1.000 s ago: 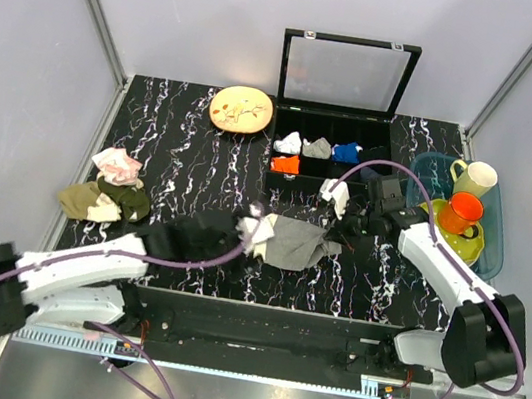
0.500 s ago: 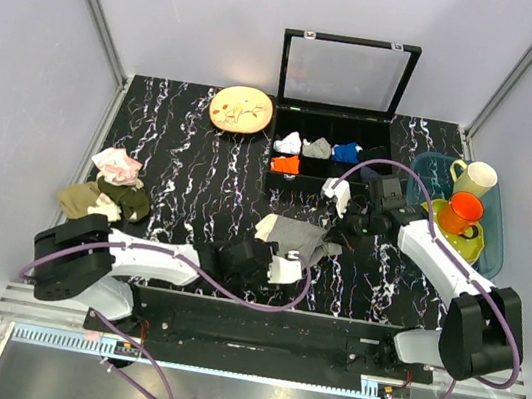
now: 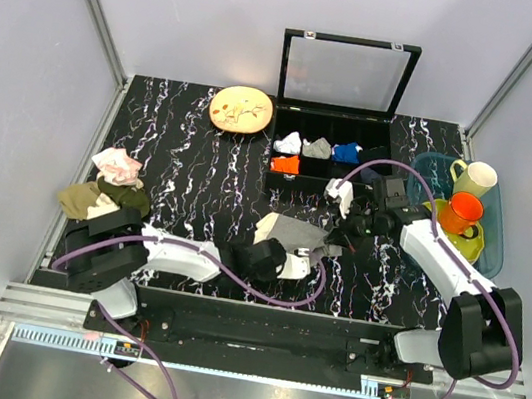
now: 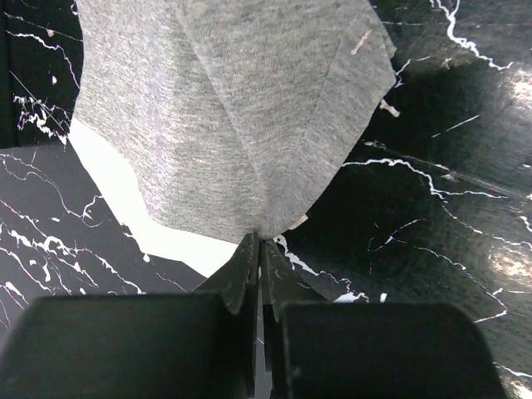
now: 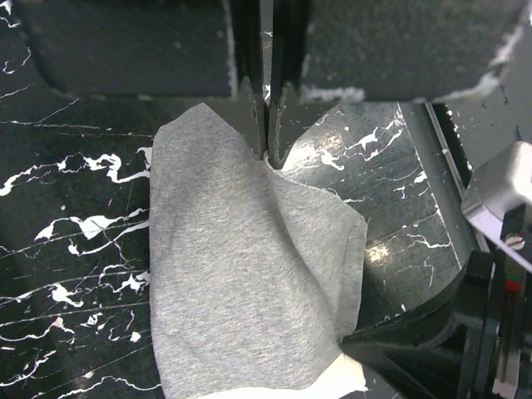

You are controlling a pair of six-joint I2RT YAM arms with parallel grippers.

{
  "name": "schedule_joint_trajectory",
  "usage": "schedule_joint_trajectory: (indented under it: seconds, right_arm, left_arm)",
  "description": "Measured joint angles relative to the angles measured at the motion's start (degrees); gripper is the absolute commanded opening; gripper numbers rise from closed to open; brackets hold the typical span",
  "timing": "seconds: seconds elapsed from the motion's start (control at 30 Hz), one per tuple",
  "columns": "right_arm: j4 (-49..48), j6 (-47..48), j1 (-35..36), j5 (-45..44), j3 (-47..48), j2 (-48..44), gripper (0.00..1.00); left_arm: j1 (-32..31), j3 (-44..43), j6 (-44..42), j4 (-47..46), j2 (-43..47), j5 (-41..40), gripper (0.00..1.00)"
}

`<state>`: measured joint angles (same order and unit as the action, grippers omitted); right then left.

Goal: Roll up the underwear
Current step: Flatten out the underwear at the center of the board.

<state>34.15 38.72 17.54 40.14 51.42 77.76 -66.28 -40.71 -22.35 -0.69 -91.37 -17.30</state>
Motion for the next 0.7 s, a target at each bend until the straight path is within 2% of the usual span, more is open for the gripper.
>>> schedule_joint_trajectory:
  seconds: [0.13,0.27,0.47,0.7]
  right_arm:
    - [2.4,1.1,-0.9,1.4,0.6,-0.5,0.0]
    - [5.9,3.0,-1.5,1.6,2.6,-2.9,0.0]
    - [13.8,6.7,-1.9,0.9,9.2,-11.5,0.0]
    - [24.7,9.7,-2.0,-1.7,21.9,-23.1,0.0]
  left_arm:
    - [0.2,-0.2,0.7,2.4,1.4,0.2,0.0]
    - [0.2,-3.1,2.9,10.1,8.8,3.5,0.0]
    - [0.2,-16.9,7.7,19.5,20.1,14.5,0.0]
    - [-0.1,-30.0,15.8,25.0,23.3,30.9,0.0]
